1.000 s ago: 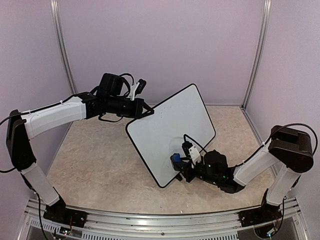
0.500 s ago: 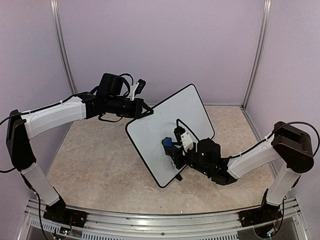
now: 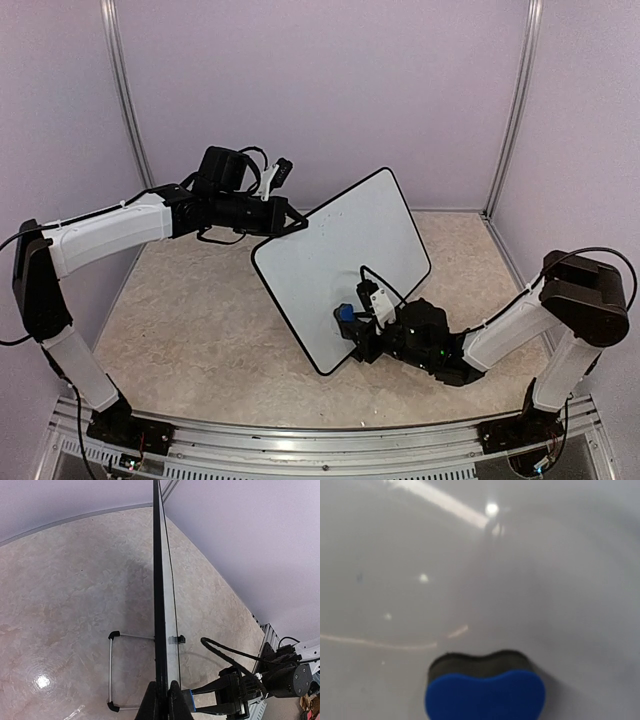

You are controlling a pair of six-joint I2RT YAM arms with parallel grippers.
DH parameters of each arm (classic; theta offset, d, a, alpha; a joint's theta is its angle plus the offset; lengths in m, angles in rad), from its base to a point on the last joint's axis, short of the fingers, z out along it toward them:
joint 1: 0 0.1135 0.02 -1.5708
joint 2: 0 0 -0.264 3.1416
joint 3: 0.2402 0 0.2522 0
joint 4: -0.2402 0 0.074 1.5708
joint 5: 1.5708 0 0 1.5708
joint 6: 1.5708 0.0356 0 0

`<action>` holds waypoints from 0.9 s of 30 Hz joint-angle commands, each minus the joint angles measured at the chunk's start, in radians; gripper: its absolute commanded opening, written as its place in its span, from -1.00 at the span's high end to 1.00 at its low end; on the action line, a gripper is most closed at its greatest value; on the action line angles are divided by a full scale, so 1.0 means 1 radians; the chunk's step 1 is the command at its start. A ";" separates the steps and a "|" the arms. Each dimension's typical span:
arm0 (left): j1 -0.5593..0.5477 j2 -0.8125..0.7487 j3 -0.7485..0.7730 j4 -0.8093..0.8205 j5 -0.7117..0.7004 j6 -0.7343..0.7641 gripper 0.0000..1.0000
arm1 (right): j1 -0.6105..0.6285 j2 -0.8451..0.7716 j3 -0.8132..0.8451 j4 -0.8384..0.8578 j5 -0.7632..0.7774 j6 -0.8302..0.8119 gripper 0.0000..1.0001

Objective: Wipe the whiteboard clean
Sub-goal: Erase the whiteboard at the center of the board.

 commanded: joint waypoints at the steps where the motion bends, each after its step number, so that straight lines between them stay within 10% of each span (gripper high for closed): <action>1: -0.041 0.022 -0.012 -0.020 0.056 0.067 1.00 | 0.012 0.025 -0.016 -0.015 0.022 0.029 0.55; 17: -0.044 0.024 -0.012 -0.024 0.051 0.072 1.00 | -0.056 0.002 0.232 -0.153 0.012 -0.152 0.55; 27: -0.042 0.023 -0.011 -0.022 0.059 0.068 1.00 | -0.007 0.077 0.107 -0.116 0.039 -0.019 0.55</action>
